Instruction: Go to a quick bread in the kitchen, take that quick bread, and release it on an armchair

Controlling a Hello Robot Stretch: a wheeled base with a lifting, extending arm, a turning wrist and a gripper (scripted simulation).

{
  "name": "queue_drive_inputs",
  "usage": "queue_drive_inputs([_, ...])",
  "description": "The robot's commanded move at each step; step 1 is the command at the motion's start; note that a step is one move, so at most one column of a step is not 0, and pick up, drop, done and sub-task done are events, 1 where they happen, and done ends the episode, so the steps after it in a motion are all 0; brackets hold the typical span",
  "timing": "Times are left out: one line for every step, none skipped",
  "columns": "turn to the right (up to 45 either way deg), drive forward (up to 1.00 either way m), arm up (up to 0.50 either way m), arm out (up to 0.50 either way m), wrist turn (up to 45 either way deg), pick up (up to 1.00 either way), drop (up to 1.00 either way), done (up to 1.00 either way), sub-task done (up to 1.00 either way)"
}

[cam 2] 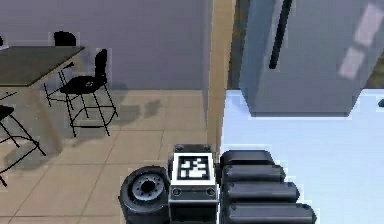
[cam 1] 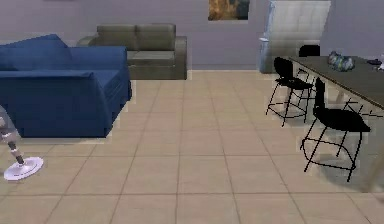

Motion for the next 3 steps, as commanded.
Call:
queue_drive_inputs([-9.0, 0.00, 0.00, 0.00, 0.0, 0.00, 0.00, 0.00, 0.00])
queue_drive_inputs([0.0, 1.00, 0.00, 0.00, 0.0, 0.00, 0.00, 0.00, 0.00])
queue_drive_inputs([0.0, 1.00, 0.00, 0.00, 0.0, 0.00, 0.00, 0.00, 0.00])
